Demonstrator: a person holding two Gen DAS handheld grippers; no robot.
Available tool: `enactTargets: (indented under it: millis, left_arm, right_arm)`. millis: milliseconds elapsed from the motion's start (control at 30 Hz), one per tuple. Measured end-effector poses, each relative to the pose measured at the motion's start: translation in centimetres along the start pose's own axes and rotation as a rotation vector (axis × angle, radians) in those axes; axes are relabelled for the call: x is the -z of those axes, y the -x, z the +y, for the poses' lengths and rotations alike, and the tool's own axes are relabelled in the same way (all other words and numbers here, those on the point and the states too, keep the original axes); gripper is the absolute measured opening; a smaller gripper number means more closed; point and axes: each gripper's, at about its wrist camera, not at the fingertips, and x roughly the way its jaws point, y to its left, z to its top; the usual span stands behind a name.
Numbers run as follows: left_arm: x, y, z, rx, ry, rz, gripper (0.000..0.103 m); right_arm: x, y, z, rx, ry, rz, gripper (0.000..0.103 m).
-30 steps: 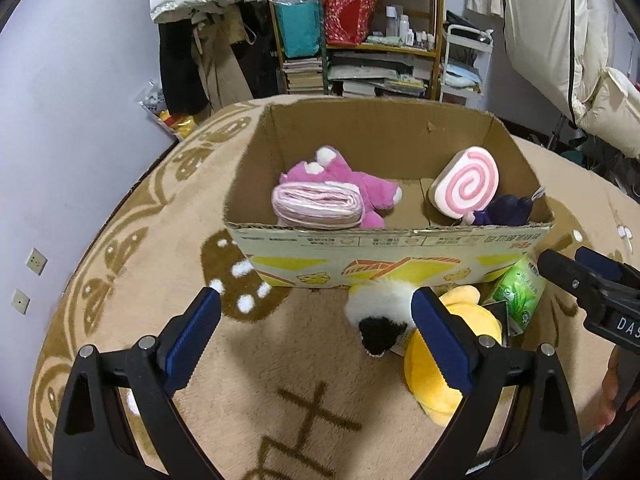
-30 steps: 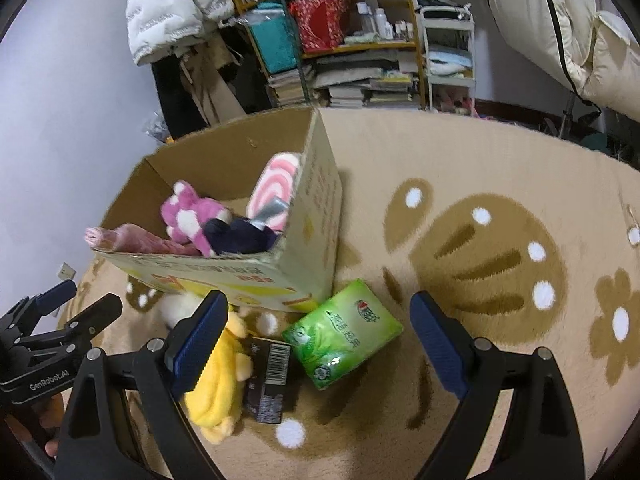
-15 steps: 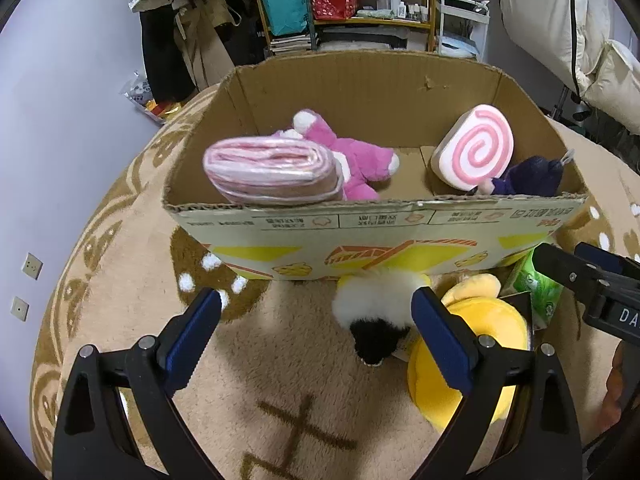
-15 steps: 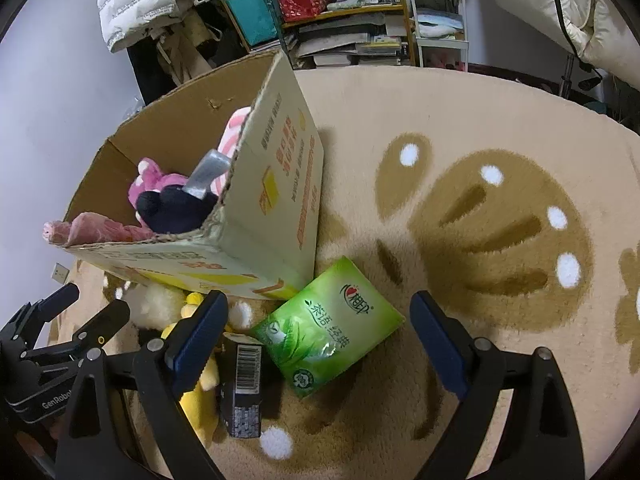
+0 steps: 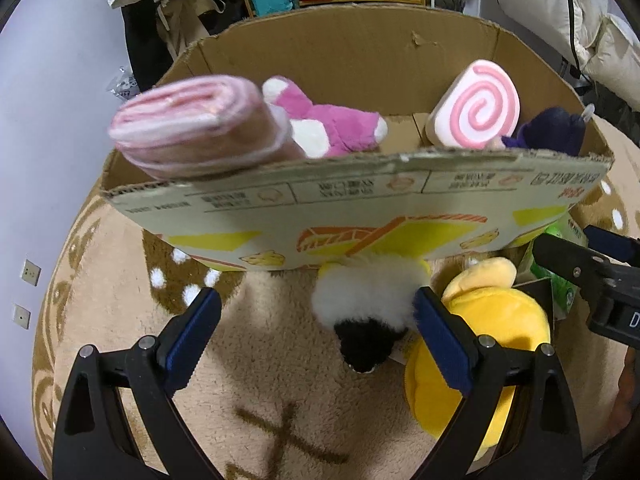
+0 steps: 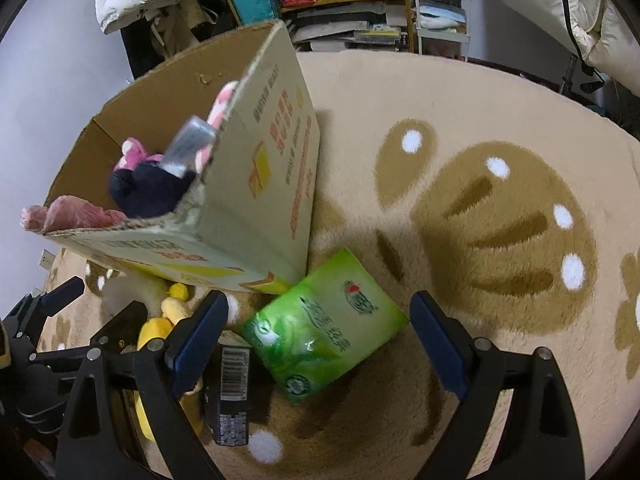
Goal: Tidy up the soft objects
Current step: 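Grasp white-black plush with left tool while right tool grasps green tissue pack, then lift white-black plush with left tool while right tool lifts green pack over box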
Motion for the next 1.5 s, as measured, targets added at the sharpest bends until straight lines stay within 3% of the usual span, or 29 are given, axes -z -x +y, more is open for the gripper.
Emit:
enactTargets:
  millis: [500, 700, 867, 900, 967, 1200, 1500]
  left_arm:
    - [0.2, -1.2, -0.2, -0.006, 0.002, 0.003, 0.094]
    - [0.4, -1.6, 0.4, 0.031, 0.023, 0.022, 0.072]
    - [0.6, -2.1, 0.8, 0.039, 0.031, 0.048, 0.049]
    - [0.7, -2.3, 0.9, 0.047, 0.037, 0.051, 0.048]
    - [0.8, -2.3, 1.2, 0.064, 0.054, 0.056, 0.04]
    - [1.5, -1.5, 1.6, 0.055, 0.05, 0.044, 0.035]
    - [2.5, 1.3, 1.4, 0.054, 0.047, 0.008, 0.034]
  right_arm:
    - [0.3, -1.6, -0.2, 0.033, 0.024, 0.058, 0.096]
    - [0.3, -1.6, 0.0, 0.041, 0.034, 0.062, 0.096]
    - [0.4, -1.7, 0.5, 0.03, 0.034, 0.069, 0.079]
    - [0.5, -1.6, 0.6, 0.019, 0.033, 0.067, 0.07]
    - [0.6, -1.5, 0.7, 0.009, 0.026, 0.069, 0.066]
    - [1.2, -0.9, 0.8, -0.008, 0.015, 0.058, 0.058]
    - [1.7, 0.8, -0.4, -0.029, -0.011, 0.025, 0.056]
